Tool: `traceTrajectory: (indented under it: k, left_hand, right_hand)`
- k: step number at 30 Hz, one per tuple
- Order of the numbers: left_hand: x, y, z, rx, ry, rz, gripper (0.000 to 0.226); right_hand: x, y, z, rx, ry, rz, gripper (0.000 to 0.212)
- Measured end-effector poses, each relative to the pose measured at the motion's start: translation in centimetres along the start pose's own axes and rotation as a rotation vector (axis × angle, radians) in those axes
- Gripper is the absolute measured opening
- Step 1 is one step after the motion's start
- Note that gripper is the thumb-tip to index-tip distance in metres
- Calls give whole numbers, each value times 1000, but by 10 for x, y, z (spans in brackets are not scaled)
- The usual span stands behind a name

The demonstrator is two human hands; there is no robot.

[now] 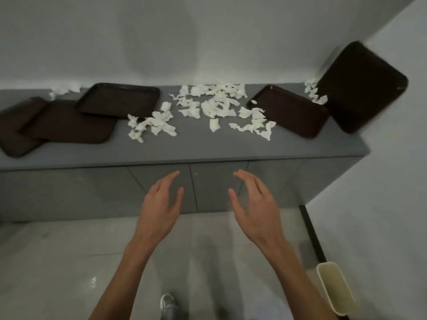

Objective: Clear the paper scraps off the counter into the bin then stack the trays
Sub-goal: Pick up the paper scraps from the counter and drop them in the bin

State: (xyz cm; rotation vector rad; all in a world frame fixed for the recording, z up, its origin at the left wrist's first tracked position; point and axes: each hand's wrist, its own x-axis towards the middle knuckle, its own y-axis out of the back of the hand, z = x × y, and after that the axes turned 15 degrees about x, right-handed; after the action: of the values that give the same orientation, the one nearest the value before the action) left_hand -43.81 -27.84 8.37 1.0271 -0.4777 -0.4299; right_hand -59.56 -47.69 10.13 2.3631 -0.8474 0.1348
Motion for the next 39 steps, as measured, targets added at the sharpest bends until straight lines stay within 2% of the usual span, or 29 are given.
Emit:
traceTrajectory:
  k: [7,13,18,23,33,39]
  left_hand:
    - [-10,87,-181,67,197,72,53]
    - [-9,142,-300,110,399,90,53]
    - [18,161,-377,114,478,146,43]
    - [81,163,-455,87,545,114,39]
    - [238,193,-576,144,559,120,30]
    - [340,195,-643,171,439,129,24]
  right_hand:
    - [47,-171,-84,53,65,-124,50]
    - [93,-289,-140,92,82,-243,49]
    - [149,-372,-162,49,109,-338,48]
    - [220,-459,-162,74,141,-386,46]
    - [380,-615,-182,49,113,-449,40]
    - [452,-683,-201,-19,103,-475,38]
